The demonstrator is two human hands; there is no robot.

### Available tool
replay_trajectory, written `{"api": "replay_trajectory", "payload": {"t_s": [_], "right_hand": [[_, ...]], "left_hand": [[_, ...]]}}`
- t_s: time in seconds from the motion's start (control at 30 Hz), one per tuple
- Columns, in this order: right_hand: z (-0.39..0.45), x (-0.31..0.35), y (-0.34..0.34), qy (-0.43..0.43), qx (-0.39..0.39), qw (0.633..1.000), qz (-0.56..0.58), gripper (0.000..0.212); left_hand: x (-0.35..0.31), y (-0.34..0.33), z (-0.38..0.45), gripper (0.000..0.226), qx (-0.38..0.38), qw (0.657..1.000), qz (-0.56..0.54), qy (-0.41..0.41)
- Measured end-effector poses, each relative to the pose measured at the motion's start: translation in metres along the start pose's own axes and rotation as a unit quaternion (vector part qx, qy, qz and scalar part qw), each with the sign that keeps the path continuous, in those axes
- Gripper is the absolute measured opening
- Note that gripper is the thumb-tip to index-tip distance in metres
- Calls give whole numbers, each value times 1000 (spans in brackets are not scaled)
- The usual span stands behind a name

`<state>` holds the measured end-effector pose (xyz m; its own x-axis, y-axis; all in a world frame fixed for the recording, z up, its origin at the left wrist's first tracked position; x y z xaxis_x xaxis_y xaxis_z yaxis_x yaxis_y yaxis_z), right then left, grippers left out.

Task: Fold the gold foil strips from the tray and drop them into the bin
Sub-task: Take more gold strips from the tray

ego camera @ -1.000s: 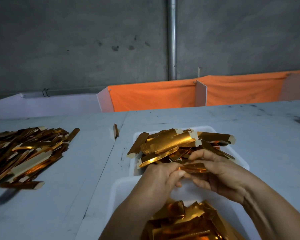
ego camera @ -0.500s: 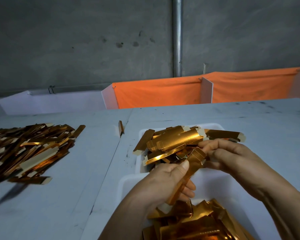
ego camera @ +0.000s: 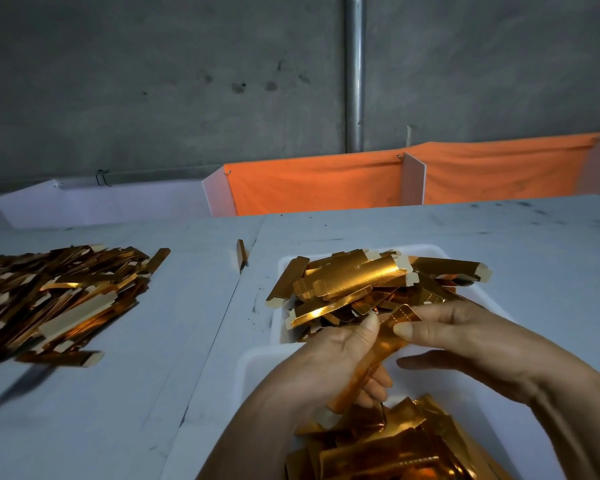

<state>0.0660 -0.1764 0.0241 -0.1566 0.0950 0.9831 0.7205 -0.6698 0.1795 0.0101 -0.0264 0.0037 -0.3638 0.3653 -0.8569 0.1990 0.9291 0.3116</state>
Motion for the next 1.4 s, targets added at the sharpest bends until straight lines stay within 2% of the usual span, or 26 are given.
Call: {"api": "replay_trajectory", "payload": {"t_s": [0.23, 0.43, 0.63, 0.77, 0.93, 1.1, 1.23, 1.33, 1.4], "right_hand": [[2, -4, -1, 5, -8, 1000, -7, 36], [2, -7, -1, 15, -8, 999, 48, 30], [3, -7, 4, 29, -6, 999, 31, 41], [1, -6, 4, 19, 36, 999, 17, 31], [-2, -7, -3, -21, 124, 992, -5, 25], [-1, -12, -5, -34, 144, 989, -6, 36], [-1, -14, -8, -39, 156, 987, 6, 31], [0, -15, -7, -38, 151, 988, 22, 32], [0, -15, -8, -36, 152, 987, 35, 24]], "left_hand": [[-1, -2, 0, 63, 5, 1000, 3, 7], [-3, -3, 0, 53, 8, 1000, -21, -18], [-2, 1, 1, 42, 46, 991, -120, -21], [0, 2, -1, 32, 99, 977, -186, 0], [0, -4, -2, 38, 120, 979, -165, 21], [3, -5, -2, 39, 130, 978, -158, 39], [3, -4, -2, 42, 139, 978, -147, 42], [2, -4, -3, 36, 150, 977, -144, 37], [1, -3, -3, 32, 145, 979, -139, 31]]}}
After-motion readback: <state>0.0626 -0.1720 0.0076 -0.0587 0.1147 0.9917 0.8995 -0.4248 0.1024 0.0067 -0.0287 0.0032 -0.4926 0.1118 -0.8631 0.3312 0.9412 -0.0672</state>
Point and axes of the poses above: each hand's wrist, its own z-axis towards the middle knuckle, its own y-axis out of the back of the hand, x = y × z, the point moved 4 cm from there along z, towards the middle knuckle, and after that the axes turned 11 degrees about y, right-handed, at the moved point
